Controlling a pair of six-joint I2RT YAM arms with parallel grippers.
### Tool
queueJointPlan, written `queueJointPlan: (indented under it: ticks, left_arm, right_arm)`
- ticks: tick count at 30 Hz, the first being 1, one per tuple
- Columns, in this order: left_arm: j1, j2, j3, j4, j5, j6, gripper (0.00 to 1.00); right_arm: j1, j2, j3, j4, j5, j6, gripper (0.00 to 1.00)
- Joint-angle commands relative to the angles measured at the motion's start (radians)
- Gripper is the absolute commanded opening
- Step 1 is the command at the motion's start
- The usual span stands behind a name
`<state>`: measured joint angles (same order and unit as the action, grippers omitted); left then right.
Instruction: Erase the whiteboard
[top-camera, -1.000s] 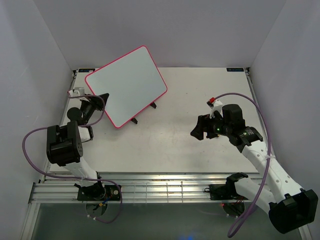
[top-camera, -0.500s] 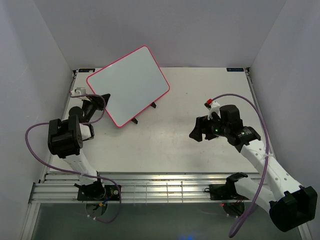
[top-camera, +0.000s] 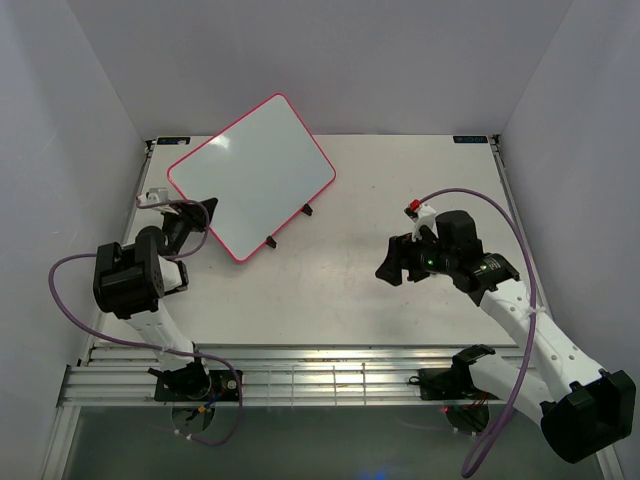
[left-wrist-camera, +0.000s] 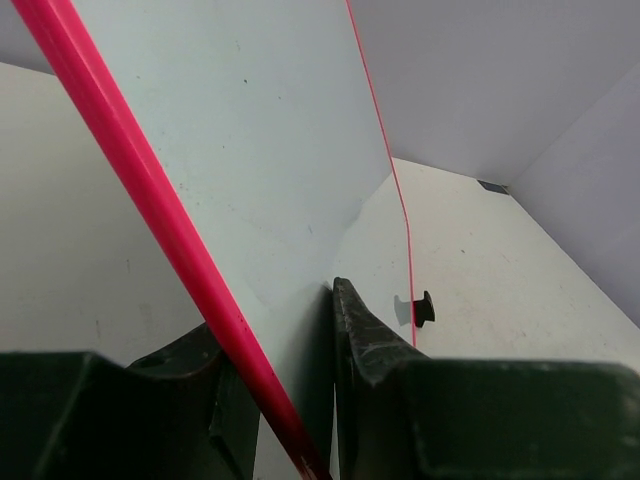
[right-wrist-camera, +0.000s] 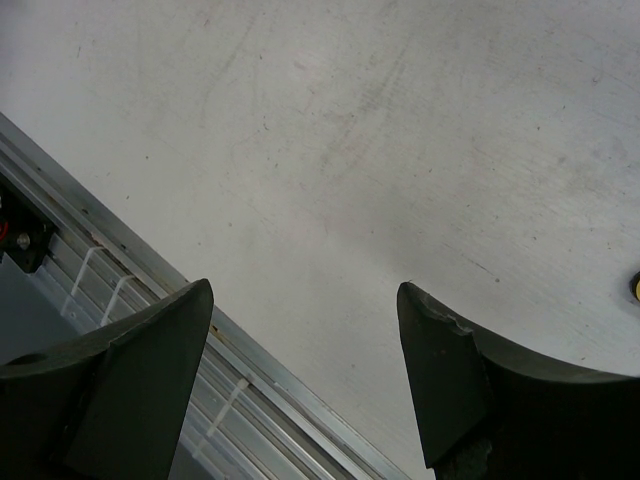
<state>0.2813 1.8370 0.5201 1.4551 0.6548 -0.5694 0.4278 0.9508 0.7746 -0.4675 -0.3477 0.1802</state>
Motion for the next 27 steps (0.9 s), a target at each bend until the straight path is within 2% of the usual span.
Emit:
queueJointPlan:
  ticks: [1, 9, 14, 21, 22, 24, 25, 27]
  left_arm:
    - [0.071, -0.013, -0.051, 0.222, -0.044, 0.298, 0.0]
    - [0.082, -0.11, -0.164, 0.215, -0.138, 0.405, 0.0]
    - [0.094, -0.142, -0.177, 0.199, -0.096, 0.402, 0.0]
    - [0.104, -0.173, -0.246, 0.197, -0.138, 0.407, 0.0]
    - [0.102, -0.171, -0.241, 0.197, -0.126, 0.399, 0.02]
    - [0.102, -0.17, -0.236, 0.2, -0.126, 0.376, 0.18]
    - [0.102, -0.168, -0.233, 0.199, -0.118, 0.368, 0.23]
    - [0.102, -0.17, -0.232, 0.198, -0.095, 0.375, 0.29]
  right_arm:
    - [0.009, -0.012, -0.014, 0.044, -0.019, -0.002, 0.8]
    - [0.011, -0.029, -0.037, 0.064, -0.043, -0.013, 0.8]
    - [0.012, -0.047, -0.051, 0.076, -0.057, -0.019, 0.8]
    - [0.015, -0.066, -0.063, 0.086, -0.068, -0.018, 0.8]
    - [0.015, -0.067, -0.067, 0.089, -0.068, -0.018, 0.8]
    - [0.015, -0.069, -0.069, 0.09, -0.071, -0.018, 0.8]
    - [0.015, -0.069, -0.069, 0.09, -0.073, -0.018, 0.8]
    - [0.017, -0.069, -0.07, 0.09, -0.073, -0.018, 0.8]
